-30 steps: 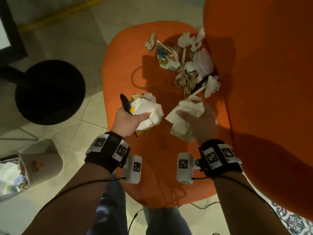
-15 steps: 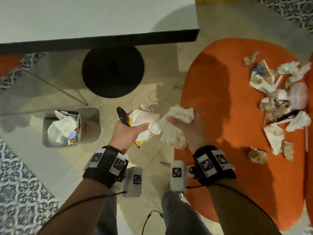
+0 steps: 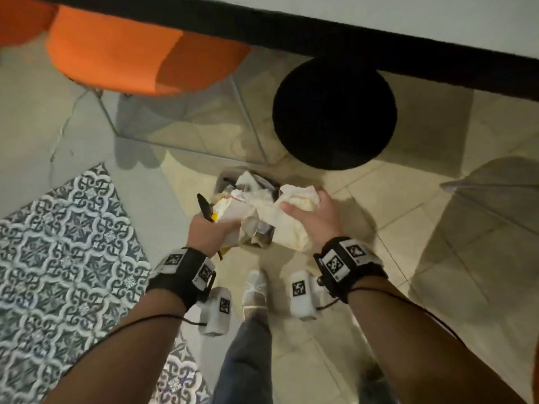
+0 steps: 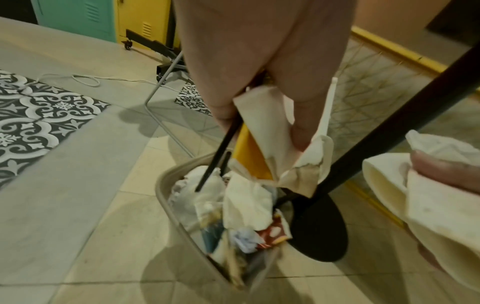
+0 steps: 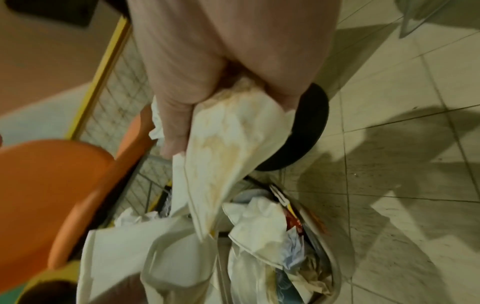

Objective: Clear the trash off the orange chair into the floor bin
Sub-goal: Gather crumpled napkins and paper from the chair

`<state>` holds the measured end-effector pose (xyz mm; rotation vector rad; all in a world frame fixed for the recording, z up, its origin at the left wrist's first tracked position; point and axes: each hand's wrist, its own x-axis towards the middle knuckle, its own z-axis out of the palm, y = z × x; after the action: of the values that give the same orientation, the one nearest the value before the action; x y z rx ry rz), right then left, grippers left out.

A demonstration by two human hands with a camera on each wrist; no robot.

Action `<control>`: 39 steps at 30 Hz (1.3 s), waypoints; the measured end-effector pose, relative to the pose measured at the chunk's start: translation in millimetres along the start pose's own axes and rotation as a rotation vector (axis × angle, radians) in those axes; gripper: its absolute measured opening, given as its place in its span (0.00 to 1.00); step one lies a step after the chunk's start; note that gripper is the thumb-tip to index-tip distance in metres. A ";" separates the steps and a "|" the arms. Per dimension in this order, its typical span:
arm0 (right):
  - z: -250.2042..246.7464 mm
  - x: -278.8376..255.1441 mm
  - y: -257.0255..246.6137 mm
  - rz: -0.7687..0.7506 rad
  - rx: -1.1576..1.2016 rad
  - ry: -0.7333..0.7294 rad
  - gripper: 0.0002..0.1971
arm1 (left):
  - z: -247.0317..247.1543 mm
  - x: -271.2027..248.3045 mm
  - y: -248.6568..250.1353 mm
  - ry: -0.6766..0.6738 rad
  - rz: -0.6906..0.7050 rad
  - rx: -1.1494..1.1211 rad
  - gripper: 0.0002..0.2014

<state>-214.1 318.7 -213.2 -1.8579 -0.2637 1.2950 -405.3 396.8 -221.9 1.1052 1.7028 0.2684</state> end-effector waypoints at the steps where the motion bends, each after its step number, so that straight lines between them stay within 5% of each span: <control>1: 16.7 12.7 1.4 0.013 -0.035 0.002 0.34 | -3.8 18.7 -5.0 0.033 -0.012 0.019 0.30; 3: 42.0 37.8 8.2 0.025 -0.106 0.020 0.41 | -6.2 52.7 -12.8 0.066 -0.003 0.057 0.28; 9: 92.3 90.9 31.7 0.031 -0.291 0.110 0.27 | 7.5 113.9 -16.2 0.110 0.177 0.265 0.23; 15: 121.1 92.9 59.7 -0.322 -0.533 0.128 0.26 | 27.2 132.1 -29.2 -0.049 0.348 0.425 0.24; 24: 126.7 98.5 89.4 -0.272 -0.680 0.087 0.29 | 41.1 153.4 -54.0 -0.211 0.271 0.679 0.28; 29: 121.5 93.7 87.3 -0.287 -0.676 -0.013 0.42 | 46.8 165.9 -52.7 -0.300 0.208 0.870 0.35; 33: 122.0 93.6 87.3 -0.301 -0.787 -0.037 0.43 | 57.1 168.9 -50.5 -0.313 0.162 1.004 0.37; 39: 136.4 103.8 97.9 -0.384 -0.937 0.095 0.33 | 52.0 163.9 -52.5 -0.294 0.182 0.772 0.40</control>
<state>-311.1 387.6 -370.8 -2.4322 -1.2784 0.8508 -395.4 477.6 -382.2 1.7611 1.4582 -0.4663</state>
